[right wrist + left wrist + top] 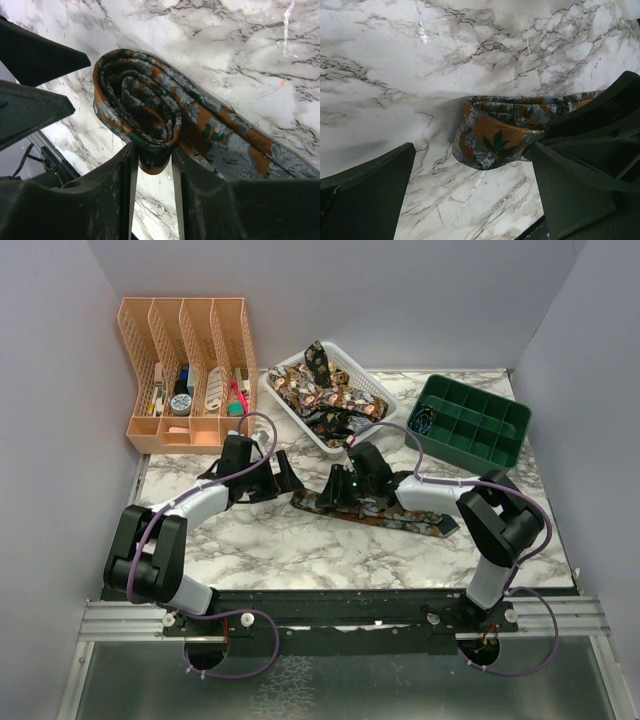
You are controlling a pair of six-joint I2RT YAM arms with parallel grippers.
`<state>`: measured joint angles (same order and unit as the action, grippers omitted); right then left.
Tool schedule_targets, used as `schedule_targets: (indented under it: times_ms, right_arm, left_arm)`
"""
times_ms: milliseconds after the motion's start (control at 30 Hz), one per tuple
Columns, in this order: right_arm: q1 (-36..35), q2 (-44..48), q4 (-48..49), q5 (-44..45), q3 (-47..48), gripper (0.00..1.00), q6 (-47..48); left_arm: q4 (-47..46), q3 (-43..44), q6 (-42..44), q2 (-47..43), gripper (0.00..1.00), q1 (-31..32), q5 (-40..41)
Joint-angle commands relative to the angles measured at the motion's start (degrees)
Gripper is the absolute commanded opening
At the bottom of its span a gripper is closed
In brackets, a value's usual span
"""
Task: Roll the ties
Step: Roll the tie at the center of the board.
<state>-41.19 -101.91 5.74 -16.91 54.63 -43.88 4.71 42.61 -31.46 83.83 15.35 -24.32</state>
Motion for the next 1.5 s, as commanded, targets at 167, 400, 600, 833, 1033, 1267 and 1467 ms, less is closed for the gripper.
schedule_targets:
  times_ms: [167,400,600,833,1033,1267,1467]
  right_arm:
    - [0.9,-1.5,-3.2,3.2,0.0,0.33,1.7]
    - [1.2,-2.5,-3.6,2.7,-0.4,0.33,2.1]
    - [2.3,-3.4,-5.2,2.4,-0.6,0.31,2.3]
    - [2.9,-4.1,-5.6,1.5,-0.4,0.32,2.6]
    - [3.1,-4.3,-5.6,1.4,0.0,0.32,3.1]
    - [3.4,-4.4,-7.6,1.7,0.1,0.32,3.4]
    - [3.6,-4.5,-7.9,1.5,0.5,0.32,3.7]
  left_arm:
    - [-9.4,-2.1,1.7,2.8,0.99,-0.3,-8.0]
    - [-13.6,-2.7,1.9,5.1,0.99,-0.3,-13.4]
    - [-12.8,-3.3,4.0,6.5,0.98,-0.3,-15.7]
    - [-14.2,-2.2,6.3,10.9,0.87,-0.3,-20.1]
    - [-17.6,-1.4,5.7,14.2,0.8,-0.3,-22.3]
    - [-19.0,-0.9,5.8,17.3,0.6,-0.3,-26.1]
    - [-19.6,-1.6,5.7,17.7,0.45,-0.3,-27.3]
